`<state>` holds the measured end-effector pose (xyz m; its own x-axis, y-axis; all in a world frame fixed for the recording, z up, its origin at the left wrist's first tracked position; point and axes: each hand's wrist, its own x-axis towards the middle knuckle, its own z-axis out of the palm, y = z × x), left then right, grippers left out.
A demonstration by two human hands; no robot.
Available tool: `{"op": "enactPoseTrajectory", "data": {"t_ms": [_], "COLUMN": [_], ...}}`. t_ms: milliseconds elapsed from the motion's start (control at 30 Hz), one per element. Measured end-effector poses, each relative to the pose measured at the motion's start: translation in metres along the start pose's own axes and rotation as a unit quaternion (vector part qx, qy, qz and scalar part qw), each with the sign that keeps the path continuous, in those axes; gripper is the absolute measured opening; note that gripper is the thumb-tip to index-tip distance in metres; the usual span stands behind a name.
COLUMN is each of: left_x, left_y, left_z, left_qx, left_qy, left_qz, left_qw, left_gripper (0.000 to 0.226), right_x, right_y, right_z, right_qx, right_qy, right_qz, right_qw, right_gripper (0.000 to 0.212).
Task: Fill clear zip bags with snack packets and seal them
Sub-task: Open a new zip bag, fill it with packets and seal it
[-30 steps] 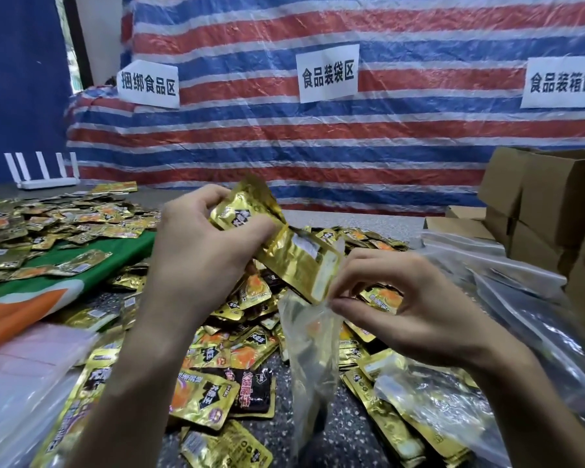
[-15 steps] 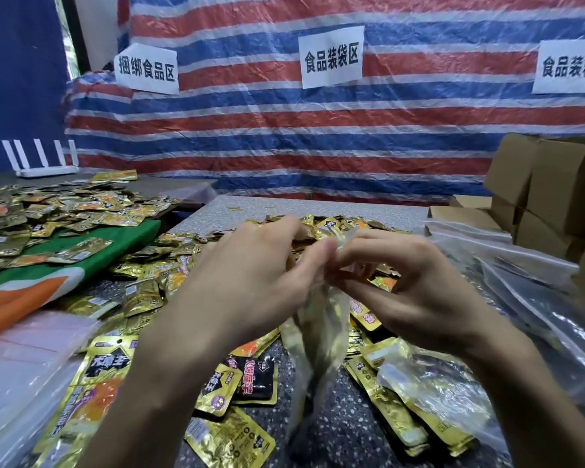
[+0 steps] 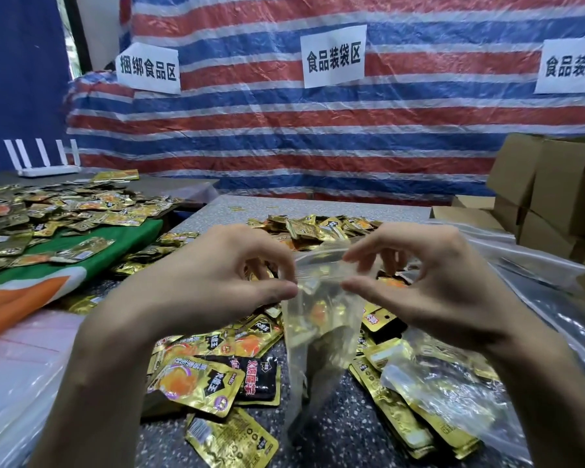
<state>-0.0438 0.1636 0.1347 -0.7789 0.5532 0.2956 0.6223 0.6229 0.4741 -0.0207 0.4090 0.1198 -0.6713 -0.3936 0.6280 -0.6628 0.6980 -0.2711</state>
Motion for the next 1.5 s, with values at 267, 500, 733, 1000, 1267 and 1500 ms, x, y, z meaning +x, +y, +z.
{"op": "enactPoseTrajectory", "data": {"t_ms": [267,500,733,1000,1267,1500], "left_x": [0.006,0.012,0.017,0.021,0.025,0.029], "left_y": [-0.010,-0.024,-0.036,-0.041,-0.035,-0.018], "left_z": [0.000,0.000,-0.003,0.001,0.006,0.017], "left_qx": [-0.069,-0.110,-0.153,-0.286,-0.322,-0.299], "left_qy": [0.021,0.069,0.150,0.201,0.204,0.194], "left_qz": [0.023,0.014,-0.018,-0.050,-0.049,-0.002], "left_qw": [0.997,0.991,0.977,0.936,0.923,0.934], "left_gripper": [0.013,0.020,0.024,0.030,0.032,0.033], "right_x": [-0.001,-0.001,-0.003,-0.002,-0.002,-0.003], "right_y": [0.013,0.016,0.023,0.025,0.025,0.012], "right_z": [-0.016,-0.018,-0.021,-0.024,-0.022,-0.030], "right_qx": [-0.033,0.003,0.036,0.095,0.099,-0.020], "right_qy": [-0.072,-0.070,-0.072,0.019,0.039,-0.057], "right_qz": [0.096,0.131,0.180,0.173,0.180,0.189], "right_qw": [0.992,0.989,0.980,0.980,0.978,0.980], "right_gripper": [0.005,0.009,0.023,0.030,0.039,0.037]}}
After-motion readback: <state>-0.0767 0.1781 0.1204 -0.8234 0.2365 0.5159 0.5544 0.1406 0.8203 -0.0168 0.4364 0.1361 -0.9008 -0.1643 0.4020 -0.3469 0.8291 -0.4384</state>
